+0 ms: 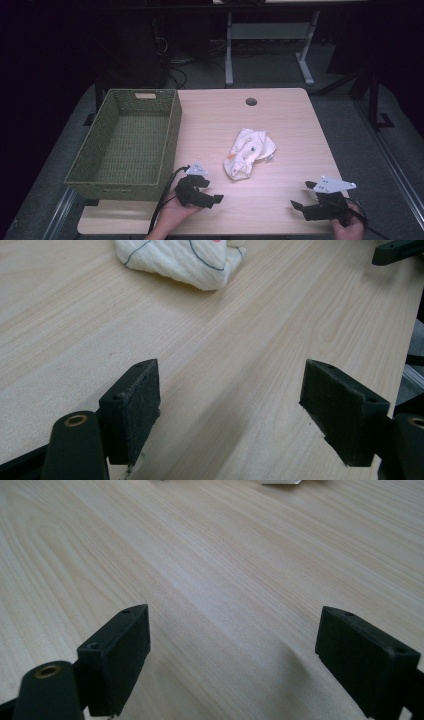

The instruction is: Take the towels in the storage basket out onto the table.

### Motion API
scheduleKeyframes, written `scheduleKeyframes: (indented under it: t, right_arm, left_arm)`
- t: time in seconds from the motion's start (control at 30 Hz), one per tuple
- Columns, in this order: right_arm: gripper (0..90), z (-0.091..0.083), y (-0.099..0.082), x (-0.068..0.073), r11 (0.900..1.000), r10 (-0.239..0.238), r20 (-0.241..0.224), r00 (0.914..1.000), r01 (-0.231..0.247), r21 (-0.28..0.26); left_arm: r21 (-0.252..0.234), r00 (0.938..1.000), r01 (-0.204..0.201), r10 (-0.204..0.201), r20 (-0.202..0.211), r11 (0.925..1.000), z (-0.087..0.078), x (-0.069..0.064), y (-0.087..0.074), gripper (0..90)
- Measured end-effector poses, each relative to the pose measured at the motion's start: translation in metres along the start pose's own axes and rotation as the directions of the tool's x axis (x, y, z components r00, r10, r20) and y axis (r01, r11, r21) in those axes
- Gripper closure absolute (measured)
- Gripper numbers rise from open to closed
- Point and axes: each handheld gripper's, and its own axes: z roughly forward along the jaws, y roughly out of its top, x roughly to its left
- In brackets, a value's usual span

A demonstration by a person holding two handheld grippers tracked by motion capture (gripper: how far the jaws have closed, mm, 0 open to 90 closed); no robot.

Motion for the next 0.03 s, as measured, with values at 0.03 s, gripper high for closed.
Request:
scheduleKeyframes:
  t: [0.03]
  right_arm:
    - [14.0, 0.0002, 0.0002, -0.0001, 1.0, 0.0, -0.002, 1.0, 0.0, -0.001]
  left_arm:
    - [0.001, 1.0, -0.003, 0.003, -0.001, 1.0, 0.0002, -0.0001, 0.0001, 23.7]
